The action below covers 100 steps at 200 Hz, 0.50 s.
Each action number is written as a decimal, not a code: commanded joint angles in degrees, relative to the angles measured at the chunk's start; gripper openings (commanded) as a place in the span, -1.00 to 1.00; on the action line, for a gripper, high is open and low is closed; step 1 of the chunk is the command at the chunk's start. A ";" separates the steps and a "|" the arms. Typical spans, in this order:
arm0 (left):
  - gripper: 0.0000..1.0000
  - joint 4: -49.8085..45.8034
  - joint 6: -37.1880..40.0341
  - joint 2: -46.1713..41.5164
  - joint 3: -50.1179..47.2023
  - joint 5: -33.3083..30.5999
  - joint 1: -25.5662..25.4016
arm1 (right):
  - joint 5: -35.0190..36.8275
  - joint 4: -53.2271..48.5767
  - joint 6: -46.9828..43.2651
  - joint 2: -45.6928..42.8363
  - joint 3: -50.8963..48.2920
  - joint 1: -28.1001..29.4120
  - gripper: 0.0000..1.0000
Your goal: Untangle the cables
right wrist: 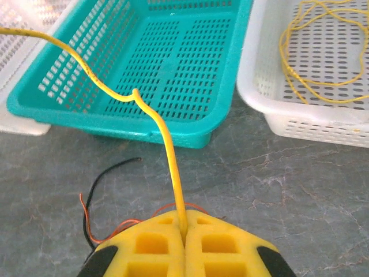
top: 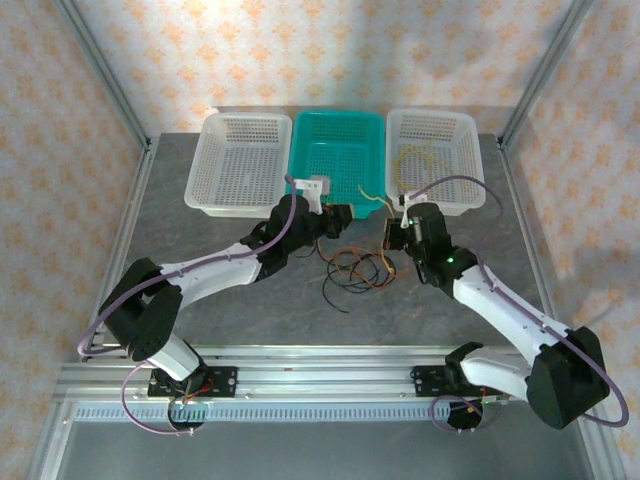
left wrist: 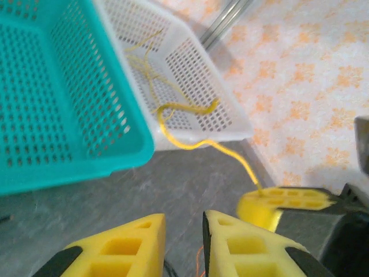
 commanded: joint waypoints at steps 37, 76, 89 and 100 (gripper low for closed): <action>-0.51 -9.06 7.86 4.35 13.14 0.89 0.42 | 16.09 4.12 9.28 -1.18 2.43 -0.71 -1.00; -0.51 -11.52 9.01 10.92 21.52 1.30 0.46 | 15.86 5.89 9.81 -0.57 2.98 -2.92 -1.00; -0.51 -12.13 9.11 13.23 24.32 1.60 0.46 | 15.47 7.23 10.22 -0.34 2.32 -5.24 -1.00; -0.52 -12.56 8.96 15.23 26.64 2.06 0.44 | 13.71 7.48 10.47 0.20 2.76 -7.97 -1.00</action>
